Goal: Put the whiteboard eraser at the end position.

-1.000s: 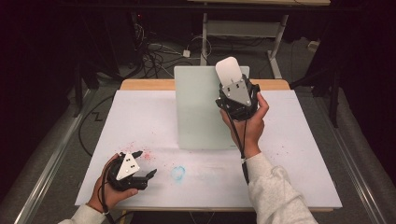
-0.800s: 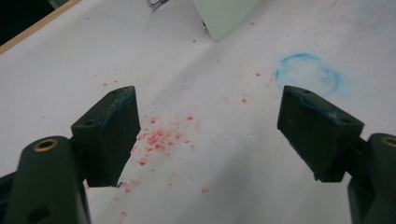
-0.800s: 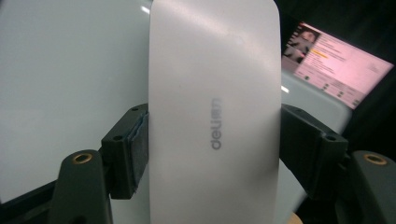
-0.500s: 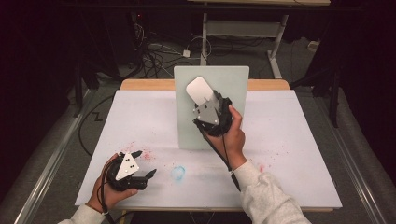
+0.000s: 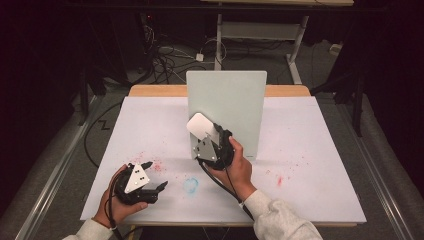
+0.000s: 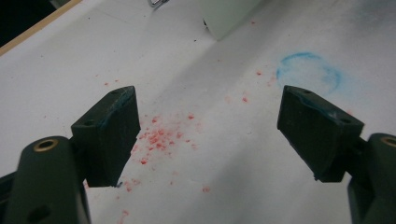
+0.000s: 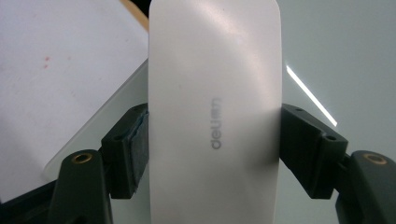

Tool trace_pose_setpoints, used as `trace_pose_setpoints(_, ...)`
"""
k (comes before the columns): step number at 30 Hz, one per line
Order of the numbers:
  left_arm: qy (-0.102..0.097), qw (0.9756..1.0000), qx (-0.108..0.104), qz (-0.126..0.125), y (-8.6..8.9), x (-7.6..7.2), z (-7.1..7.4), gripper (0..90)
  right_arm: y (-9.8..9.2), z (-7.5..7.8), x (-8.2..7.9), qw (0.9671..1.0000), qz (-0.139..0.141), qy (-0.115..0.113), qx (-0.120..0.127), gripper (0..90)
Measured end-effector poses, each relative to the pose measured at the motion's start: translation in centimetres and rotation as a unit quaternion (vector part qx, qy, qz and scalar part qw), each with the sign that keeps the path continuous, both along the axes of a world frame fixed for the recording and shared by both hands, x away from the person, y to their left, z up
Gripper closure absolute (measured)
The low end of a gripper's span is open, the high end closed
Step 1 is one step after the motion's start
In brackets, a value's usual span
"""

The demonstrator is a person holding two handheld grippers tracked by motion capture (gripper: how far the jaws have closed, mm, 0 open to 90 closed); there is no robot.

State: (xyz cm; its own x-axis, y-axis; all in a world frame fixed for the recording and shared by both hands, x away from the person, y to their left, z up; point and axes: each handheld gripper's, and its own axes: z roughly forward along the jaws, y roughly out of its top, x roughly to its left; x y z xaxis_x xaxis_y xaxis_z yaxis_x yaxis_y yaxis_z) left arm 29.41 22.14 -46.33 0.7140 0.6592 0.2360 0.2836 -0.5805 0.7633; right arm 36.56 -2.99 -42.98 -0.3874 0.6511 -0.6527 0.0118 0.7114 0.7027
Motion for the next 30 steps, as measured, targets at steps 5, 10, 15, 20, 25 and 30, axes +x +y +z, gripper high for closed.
trace_pose_setpoints(5,-0.004,1.0000,0.000,0.002,0.0,-0.1,0.1,20.3,-0.1,-1.4,-0.5,0.9990,0.023,0.024,-0.030,31.1)
trace_pose_setpoints(10,-0.004,1.0000,-0.002,0.004,0.0,-0.1,0.1,20.4,-0.6,-1.6,-0.6,0.9977,0.035,0.046,-0.034,31.1)
trace_pose_setpoints(15,-0.005,1.0000,-0.001,0.004,0.0,-0.1,0.1,20.4,-1.7,-1.4,-0.7,0.9963,0.046,0.071,-0.015,31.1)
trace_pose_setpoints(20,-0.005,1.0000,-0.001,0.006,0.1,-0.1,0.1,20.3,-3.7,-0.3,-0.9,0.9954,0.051,0.080,0.013,31.2)
trace_pose_setpoints(25,-0.005,1.0000,-0.001,0.006,0.0,-0.1,0.1,20.4,-6.0,1.2,-1.3,0.9924,0.070,0.088,0.049,31.2)
trace_pose_setpoints(30,-0.006,1.0000,-0.001,0.006,-0.1,-0.1,0.1,20.4,-8.3,2.5,-1.4,0.9869,0.098,0.110,0.066,31.2)
